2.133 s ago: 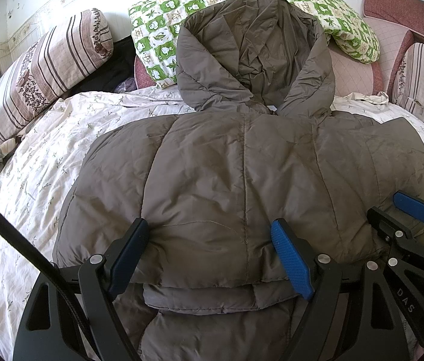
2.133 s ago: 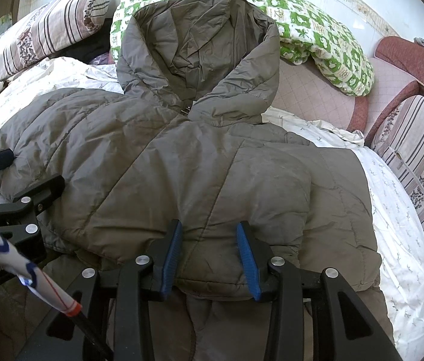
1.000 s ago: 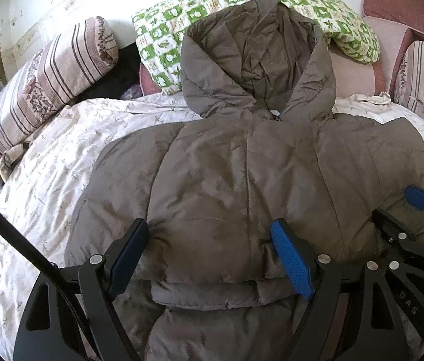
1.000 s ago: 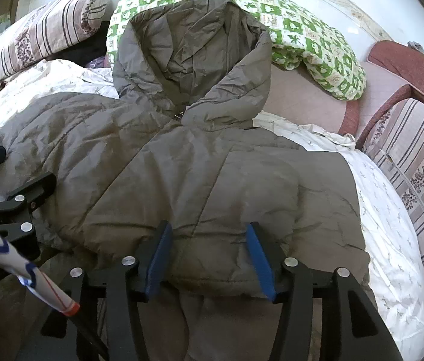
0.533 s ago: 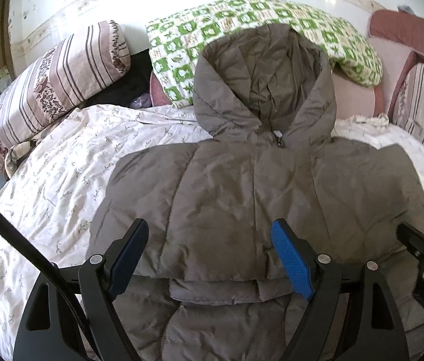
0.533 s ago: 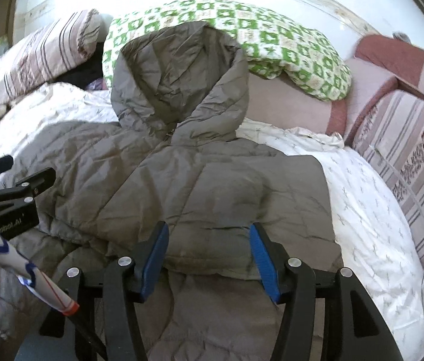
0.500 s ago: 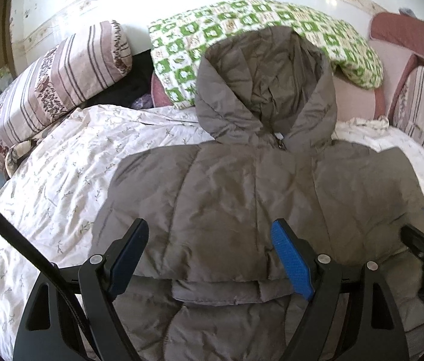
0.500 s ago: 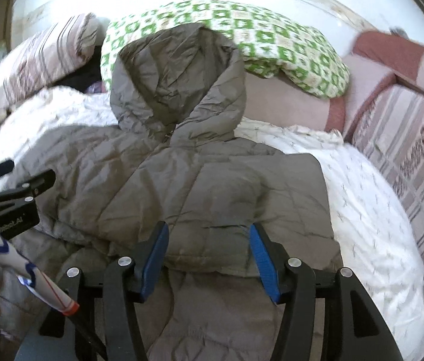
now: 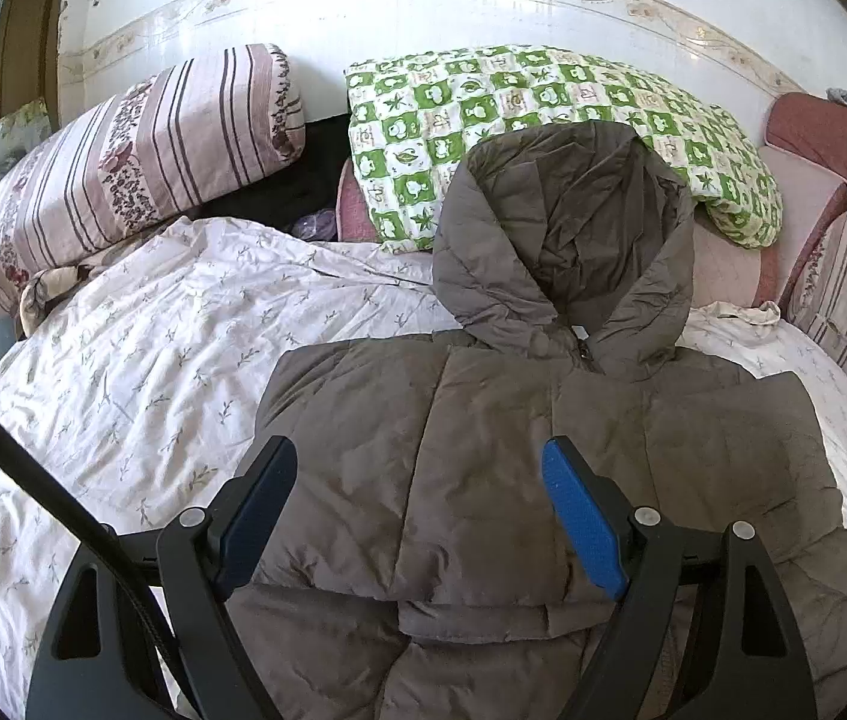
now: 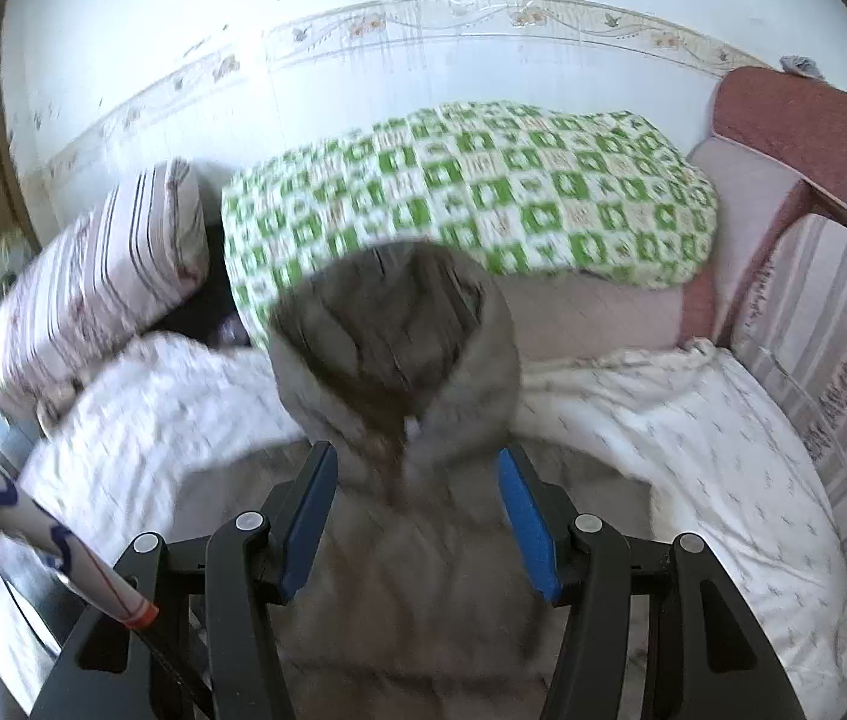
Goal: Fold large clothes
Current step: 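Raise the right tool to the jacket hood and close on it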
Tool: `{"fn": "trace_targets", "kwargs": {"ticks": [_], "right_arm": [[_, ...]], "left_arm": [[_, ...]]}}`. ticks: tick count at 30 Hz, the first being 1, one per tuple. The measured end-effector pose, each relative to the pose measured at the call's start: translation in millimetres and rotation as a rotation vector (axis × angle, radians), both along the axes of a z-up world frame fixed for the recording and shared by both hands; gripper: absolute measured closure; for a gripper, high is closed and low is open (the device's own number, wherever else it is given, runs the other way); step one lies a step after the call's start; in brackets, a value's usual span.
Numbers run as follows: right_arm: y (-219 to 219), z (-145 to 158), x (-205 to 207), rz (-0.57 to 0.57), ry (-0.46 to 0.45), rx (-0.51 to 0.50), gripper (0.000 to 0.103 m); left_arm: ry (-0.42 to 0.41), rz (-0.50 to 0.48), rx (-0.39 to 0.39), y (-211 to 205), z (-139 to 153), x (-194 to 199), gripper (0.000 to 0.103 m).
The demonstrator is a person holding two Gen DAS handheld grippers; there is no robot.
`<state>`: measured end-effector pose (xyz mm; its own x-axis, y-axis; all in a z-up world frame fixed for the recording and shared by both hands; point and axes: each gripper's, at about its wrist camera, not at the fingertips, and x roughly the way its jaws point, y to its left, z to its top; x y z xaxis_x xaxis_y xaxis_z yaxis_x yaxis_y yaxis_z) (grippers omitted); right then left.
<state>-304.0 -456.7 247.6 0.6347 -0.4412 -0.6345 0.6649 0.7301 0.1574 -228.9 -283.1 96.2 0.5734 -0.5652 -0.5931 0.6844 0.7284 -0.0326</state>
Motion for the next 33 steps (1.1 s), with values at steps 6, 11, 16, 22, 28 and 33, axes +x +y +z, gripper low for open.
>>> {"fn": "trace_targets", "kwargs": {"ticks": [6, 11, 16, 22, 28, 33], "right_arm": [[-54.7, 28.1, 66.2, -0.038, -0.092, 0.149, 0.038], [-106.7, 11.0, 126.4, -0.084, -0.099, 0.258, 0.037], [-152.9, -14.0, 166.5, -0.129, -0.124, 0.339, 0.035], [-202.5, -44.0, 192.6, -0.227, -0.173, 0.421, 0.033], [-218.7, -71.5, 200.7, -0.277, -0.132, 0.424, 0.077], [-195.2, -66.0, 171.7, -0.210, -0.191, 0.374, 0.092]], "left_arm": [[0.018, -0.019, 0.003, -3.6, -6.1, 3.8, 0.020], [0.038, -0.007, -0.004, -1.7, -10.1, 15.4, 0.020], [0.061, 0.003, 0.004, -4.2, -17.7, 27.3, 0.020], [0.090, 0.011, 0.013, -5.1, -26.2, 39.3, 0.020], [0.085, 0.013, 0.031, -10.2, -32.7, 40.6, 0.020], [0.085, 0.016, 0.029, -11.1, -32.6, 40.0, 0.020]]}}
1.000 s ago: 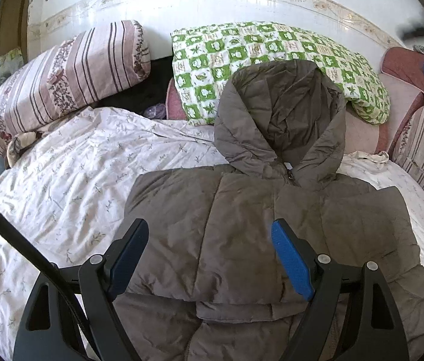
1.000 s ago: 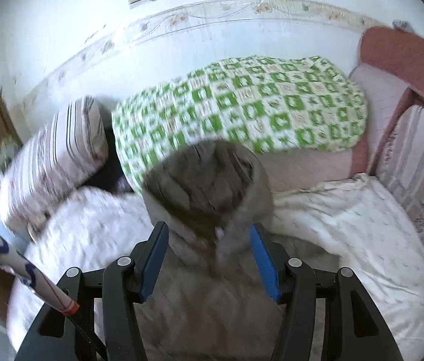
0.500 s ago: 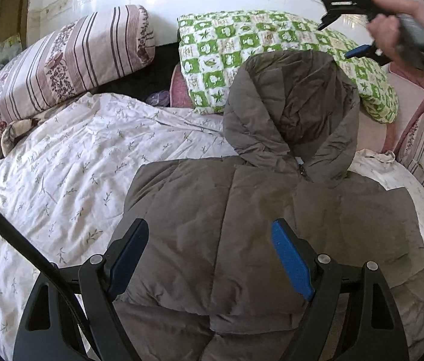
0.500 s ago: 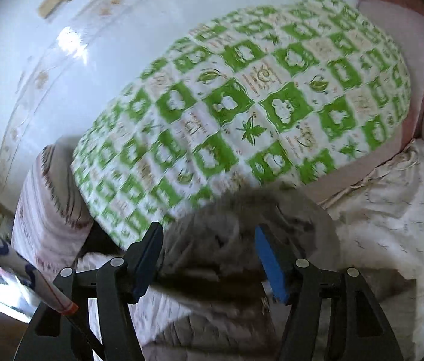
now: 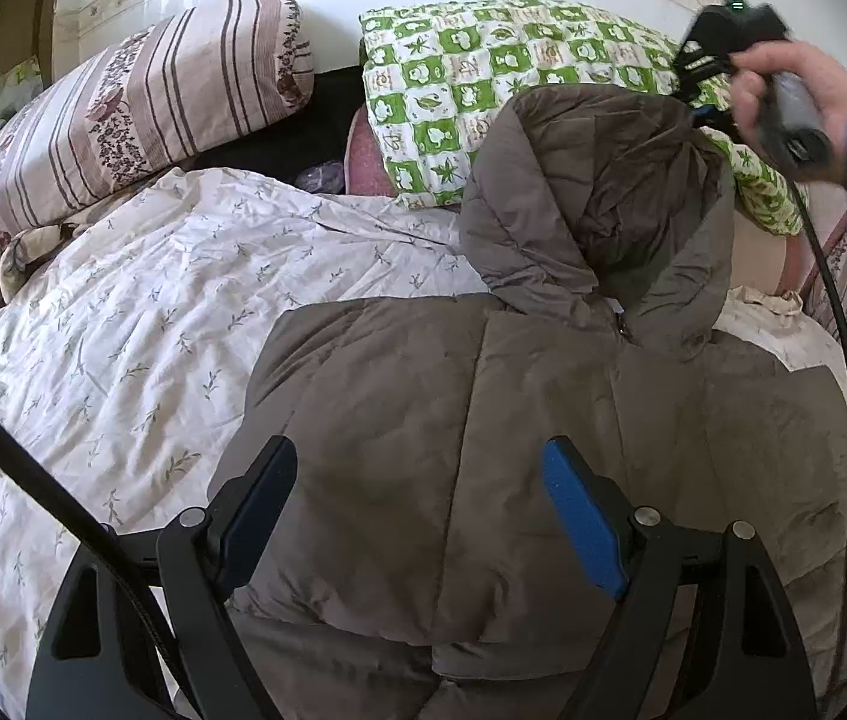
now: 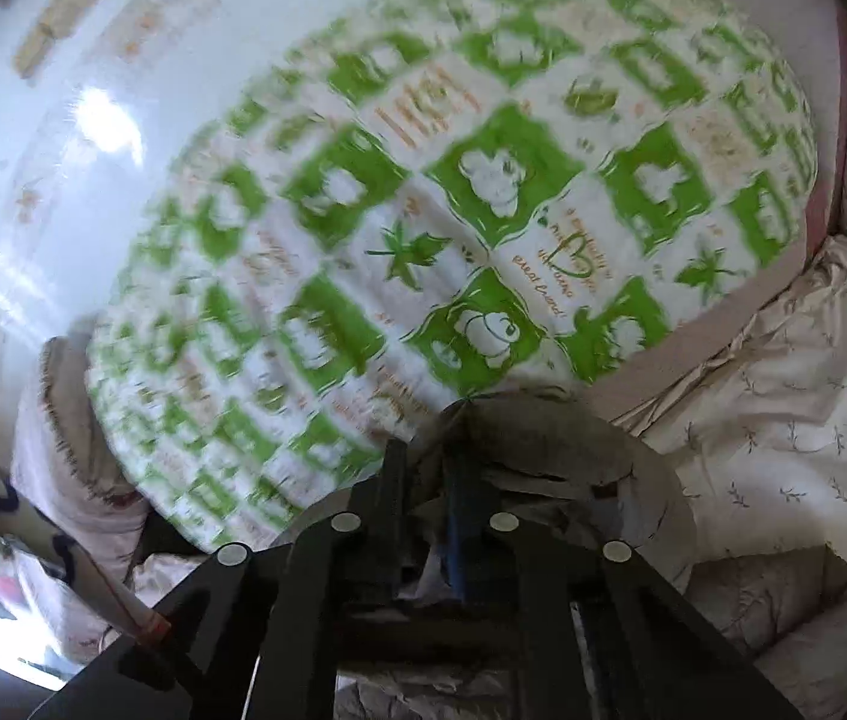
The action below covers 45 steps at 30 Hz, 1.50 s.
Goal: Fold large clothes
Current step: 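Raise the right tool to the jacket hood and close on it, then fold the held hood and shoulders down onto the hem with the right tool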
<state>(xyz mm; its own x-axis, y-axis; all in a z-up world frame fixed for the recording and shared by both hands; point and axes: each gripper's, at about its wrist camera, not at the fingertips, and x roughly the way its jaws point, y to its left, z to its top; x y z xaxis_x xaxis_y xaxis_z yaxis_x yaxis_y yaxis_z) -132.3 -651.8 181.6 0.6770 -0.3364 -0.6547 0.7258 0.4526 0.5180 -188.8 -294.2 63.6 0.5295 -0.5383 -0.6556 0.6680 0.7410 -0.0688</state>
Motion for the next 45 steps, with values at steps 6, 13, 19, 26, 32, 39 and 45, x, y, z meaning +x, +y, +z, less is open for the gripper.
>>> {"fn": "trace_targets", "kwargs": {"ticks": [6, 13, 19, 26, 32, 39, 45], "right_arm": [[64.8, 27.5, -60.6, 0.083, -0.093, -0.049, 0.094], [169.6, 26.1, -157.8, 0.162, -0.157, -0.119, 0.096], [237.7, -43.2, -219.6, 0.181, -0.122, -0.054, 0.097], [255.2, -140.7, -221.4, 0.204, 0.032, 0.023, 0.097], [250.0, -165.7, -220.0, 0.221, 0.040, 0.024, 0.097], [245.8, -150.5, -229.8, 0.251, 0.098, -0.003, 0.088], [242.2, -95.5, -250.7, 0.153, 0.093, -0.225, 0.088]], "left_arm": [[0.025, 0.028, -0.045, 11.5, 8.8, 7.9, 0.020], [0.015, 0.061, -0.098, 27.6, 24.9, 9.5, 0.020], [0.013, 0.053, -0.136, 30.7, 34.3, 6.5, 0.020], [0.023, -0.046, -0.141, 3.0, 25.9, -14.3, 0.020], [0.026, -0.145, -0.011, -37.1, -9.8, -32.0, 0.020], [-0.046, -0.132, 0.148, -52.3, -32.2, -38.7, 0.017], [-0.035, -0.125, 0.139, -48.7, -32.7, -36.6, 0.017]]}}
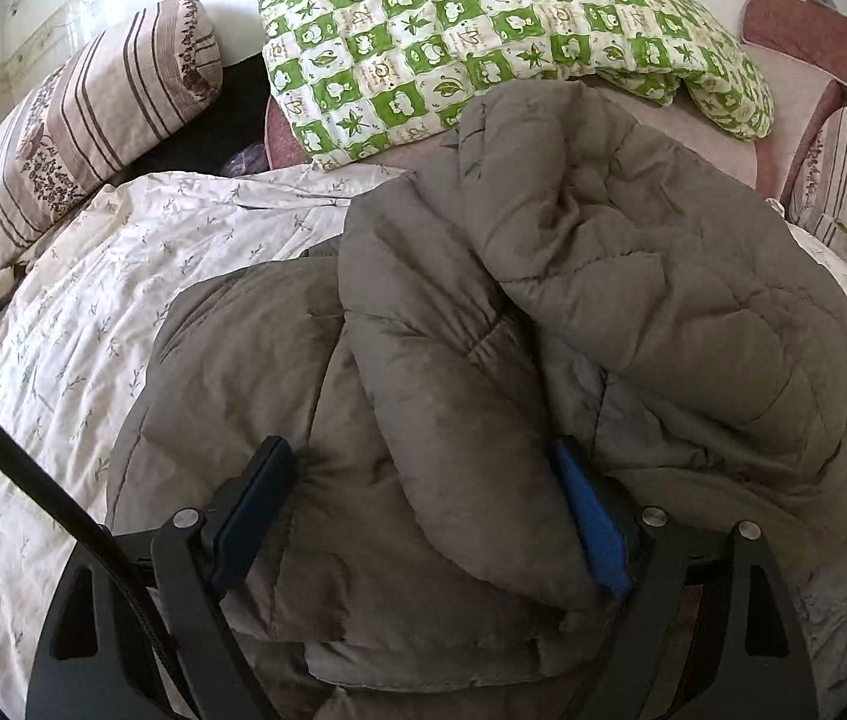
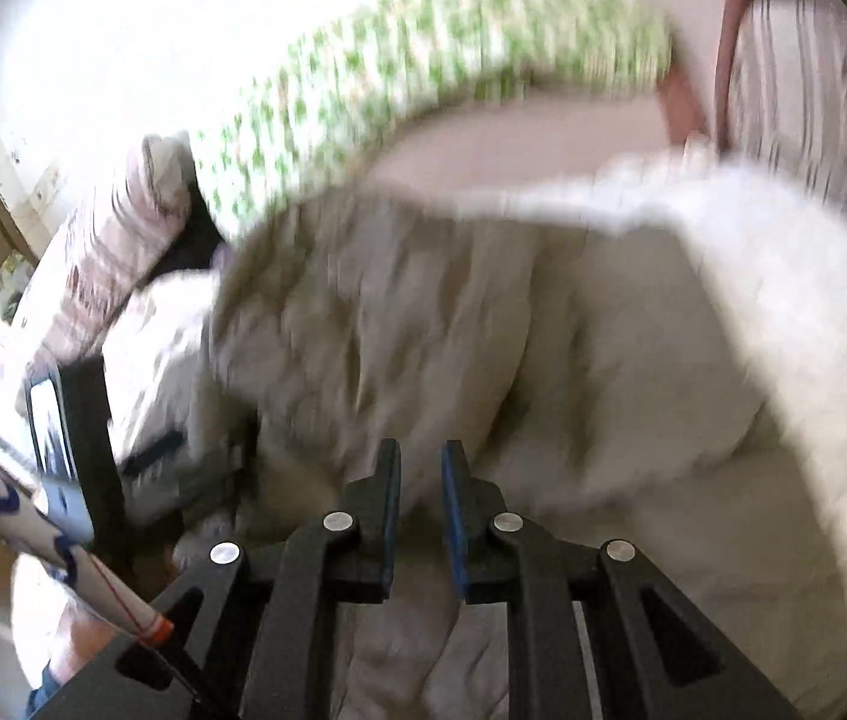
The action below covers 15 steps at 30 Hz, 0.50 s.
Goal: Fold large clothes
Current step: 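Fold the held hood and shoulders down onto the hem with the right tool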
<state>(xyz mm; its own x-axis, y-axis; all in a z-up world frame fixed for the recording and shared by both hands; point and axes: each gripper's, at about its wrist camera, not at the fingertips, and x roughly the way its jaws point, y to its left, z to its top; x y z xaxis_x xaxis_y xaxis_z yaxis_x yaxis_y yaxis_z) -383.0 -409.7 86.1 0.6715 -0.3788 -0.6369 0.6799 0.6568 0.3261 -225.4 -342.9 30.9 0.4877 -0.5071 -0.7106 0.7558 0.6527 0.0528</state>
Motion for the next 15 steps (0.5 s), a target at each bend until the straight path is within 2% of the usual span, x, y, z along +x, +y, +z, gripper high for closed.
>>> {"fn": "trace_targets", "kwargs": {"ticks": [2, 4, 7, 10, 15], "right_arm": [[-7.2, 11.5, 7.1, -0.001, 0.006, -0.103, 0.088], [-18.0, 5.3, 26.4, 0.023, 0.041, -0.154, 0.088], [-42.0, -25.3, 45.2, 0.082, 0.076, -0.061, 0.088], [-54.2, -54.1, 56.3, 0.089, 0.120, 0.023, 0.088], [-51.5, -65.9, 61.3, 0.109, 0.158, -0.006, 0.088]], "left_arm": [[-0.003, 0.001, -0.001, 0.3, 0.7, 0.7, 0.017], [0.000, 0.002, -0.007, 1.5, 0.7, 1.1, 0.017], [0.002, 0.004, -0.012, 2.4, 0.7, 1.7, 0.017], [0.002, 0.003, -0.014, 3.0, 0.3, 1.3, 0.016], [0.011, 0.006, -0.020, 3.6, -1.7, 2.4, 0.014]]}}
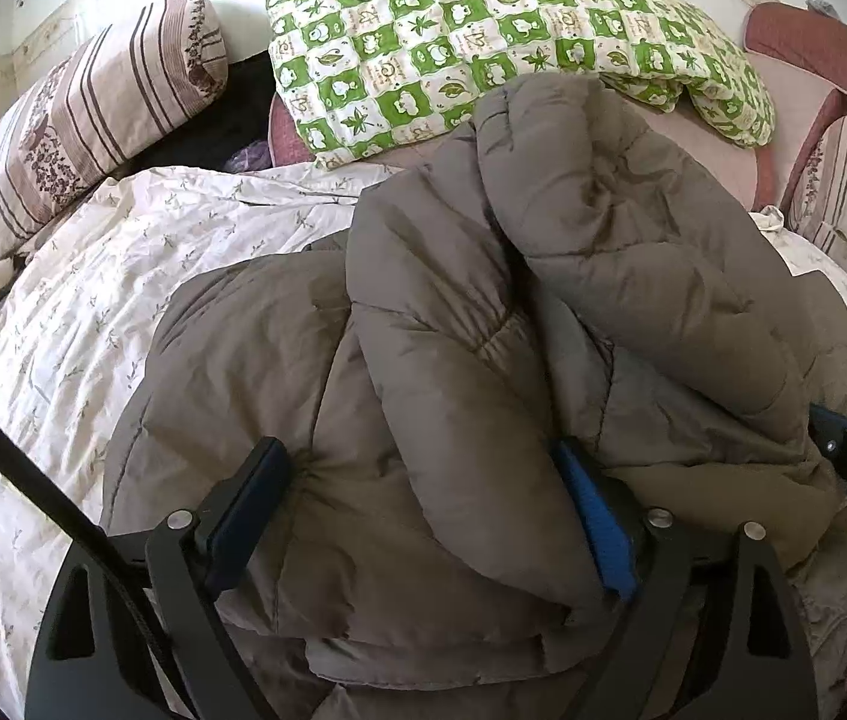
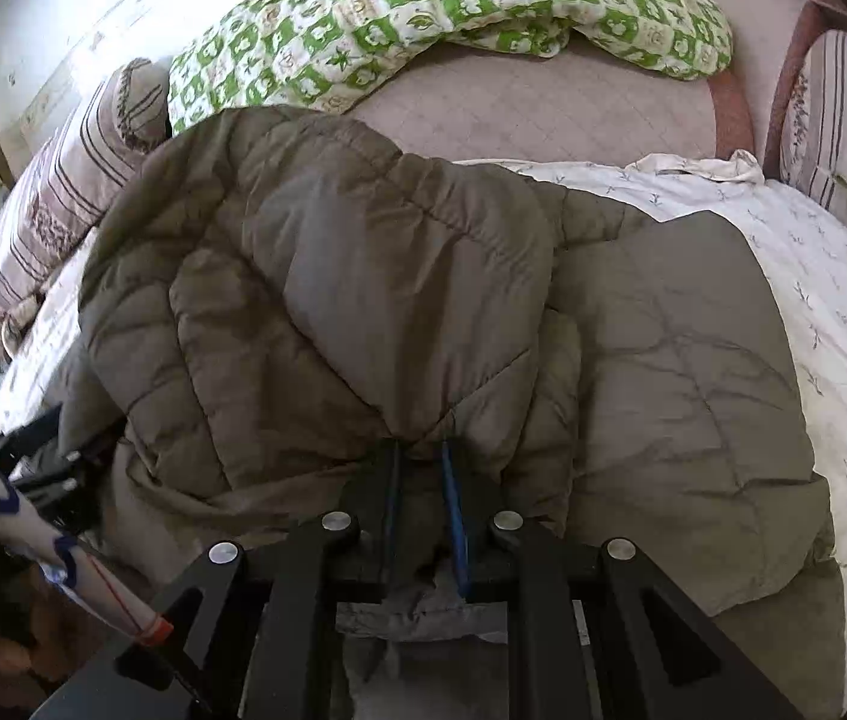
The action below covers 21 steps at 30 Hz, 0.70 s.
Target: Fold large clothes
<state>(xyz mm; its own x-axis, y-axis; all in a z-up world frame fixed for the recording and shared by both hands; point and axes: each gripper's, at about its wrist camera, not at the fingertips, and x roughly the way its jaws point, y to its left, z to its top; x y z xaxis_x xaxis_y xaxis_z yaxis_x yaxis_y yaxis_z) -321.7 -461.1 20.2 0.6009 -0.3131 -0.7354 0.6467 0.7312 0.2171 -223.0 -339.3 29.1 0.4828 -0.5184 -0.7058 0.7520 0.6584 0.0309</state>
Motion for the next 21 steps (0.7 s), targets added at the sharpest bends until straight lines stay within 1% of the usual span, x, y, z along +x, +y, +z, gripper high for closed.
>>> {"fn": "trace_targets", "kwargs": {"ticks": [5, 8, 9, 13, 16, 18, 21], "right_arm": [[0.3, 0.8, -1.3, 0.002, -0.007, -0.001, 0.088], [6.3, 8.1, -6.1, -0.002, -0.009, -0.039, 0.088], [10.4, 13.8, -7.4, 0.001, -0.007, -0.065, 0.087], [22.0, 34.8, -15.7, 0.010, -0.069, -0.148, 0.087], [23.1, 36.1, -13.5, 0.023, -0.088, -0.139, 0.086], [26.5, 31.8, -6.8, 0.050, -0.071, -0.137, 0.086], [27.7, 23.3, 0.3, 0.052, -0.028, -0.144, 0.086]], "left_arm": [[-0.012, 0.000, -0.002, 0.2, -0.1, -0.5, 0.014], [-0.018, 0.002, -0.011, 1.3, 0.0, -0.5, 0.014], [-0.020, 0.003, -0.012, 1.4, 0.3, -0.2, 0.014], [-0.023, 0.005, -0.015, 1.9, 0.8, -0.9, 0.014], [-0.024, 0.005, -0.015, 1.8, 0.7, -1.4, 0.014], [-0.024, 0.005, -0.015, 2.0, 0.9, -1.1, 0.014], [-0.024, 0.004, -0.015, 2.3, 0.6, -1.6, 0.014]]}}
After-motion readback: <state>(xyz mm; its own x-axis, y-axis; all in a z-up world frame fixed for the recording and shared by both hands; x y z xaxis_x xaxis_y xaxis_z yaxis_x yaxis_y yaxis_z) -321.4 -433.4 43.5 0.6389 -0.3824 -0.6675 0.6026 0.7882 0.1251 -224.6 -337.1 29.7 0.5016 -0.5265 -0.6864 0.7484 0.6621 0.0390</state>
